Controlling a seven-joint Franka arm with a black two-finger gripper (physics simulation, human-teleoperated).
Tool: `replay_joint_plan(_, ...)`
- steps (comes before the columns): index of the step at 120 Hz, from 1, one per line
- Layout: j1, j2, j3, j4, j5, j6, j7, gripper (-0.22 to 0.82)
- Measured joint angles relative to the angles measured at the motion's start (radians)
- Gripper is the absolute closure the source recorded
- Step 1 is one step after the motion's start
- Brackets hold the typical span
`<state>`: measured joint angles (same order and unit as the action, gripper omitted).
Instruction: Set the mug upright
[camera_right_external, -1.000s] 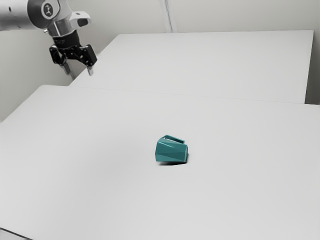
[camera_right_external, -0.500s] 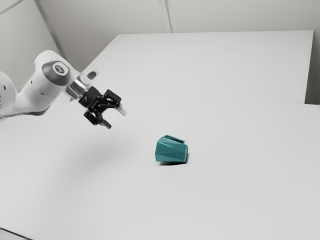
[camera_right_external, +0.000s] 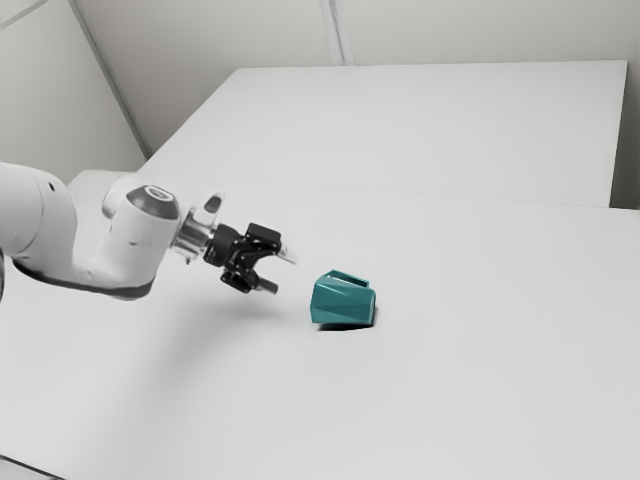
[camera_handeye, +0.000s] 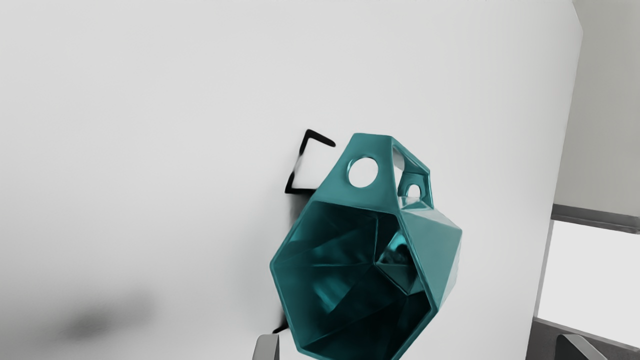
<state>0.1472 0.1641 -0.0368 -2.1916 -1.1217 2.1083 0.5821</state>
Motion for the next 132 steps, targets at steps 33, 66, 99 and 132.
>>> replay_joint_plan(33, -0.028, 0.027, -0.001, -0.044, -0.19, 0.024, 0.202, 0.0)
replay_joint_plan(66, -0.064, 0.043, -0.004, -0.064, -0.287, 0.013, 0.339, 0.0)
replay_joint_plan(99, -0.114, 0.076, -0.005, -0.054, -0.387, 0.03, 0.402, 0.0)
replay_joint_plan(132, -0.145, 0.092, -0.018, -0.052, -0.433, 0.076, 0.396, 0.07)
